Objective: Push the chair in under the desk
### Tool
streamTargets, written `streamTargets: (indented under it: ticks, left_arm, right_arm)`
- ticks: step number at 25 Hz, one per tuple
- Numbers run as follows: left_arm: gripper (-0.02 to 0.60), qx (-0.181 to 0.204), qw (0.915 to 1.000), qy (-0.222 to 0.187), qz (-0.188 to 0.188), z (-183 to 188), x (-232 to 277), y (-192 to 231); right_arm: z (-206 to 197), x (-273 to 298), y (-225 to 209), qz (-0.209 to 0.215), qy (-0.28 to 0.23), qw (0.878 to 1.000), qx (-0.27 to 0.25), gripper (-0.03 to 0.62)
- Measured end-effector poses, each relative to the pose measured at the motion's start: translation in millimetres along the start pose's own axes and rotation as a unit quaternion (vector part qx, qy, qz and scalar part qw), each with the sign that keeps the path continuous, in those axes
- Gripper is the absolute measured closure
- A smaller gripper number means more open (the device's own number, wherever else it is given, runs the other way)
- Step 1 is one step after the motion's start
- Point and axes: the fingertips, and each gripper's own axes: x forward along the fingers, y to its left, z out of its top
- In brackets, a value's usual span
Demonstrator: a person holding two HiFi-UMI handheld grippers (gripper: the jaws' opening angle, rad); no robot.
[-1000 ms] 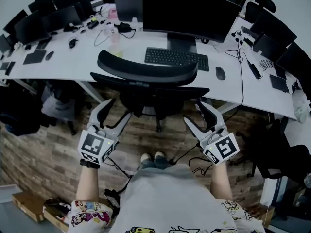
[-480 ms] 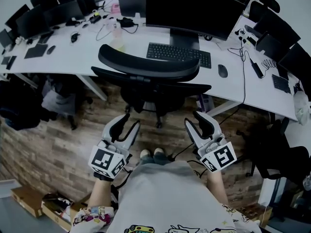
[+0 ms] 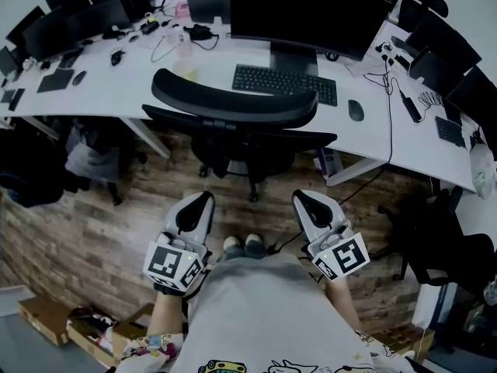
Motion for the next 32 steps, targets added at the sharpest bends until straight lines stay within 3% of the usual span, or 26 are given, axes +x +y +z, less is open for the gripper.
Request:
streamTargets:
  ticks: [17,32]
  left_arm:
    - [0.569,0.008,0.9985,0.053,0.005,-23.3,3.3,1.5]
    - [0.569,0.013,0.9992,0.036,0.014,-14.4,-0.8,14.9]
  right_arm:
    - [-31.0,10.3,6.6,0.023,0.070,0.997,0.026,0.594]
    - [-25.9,9.7,0.6,0.004,0.067,0.998,0.016,0.594]
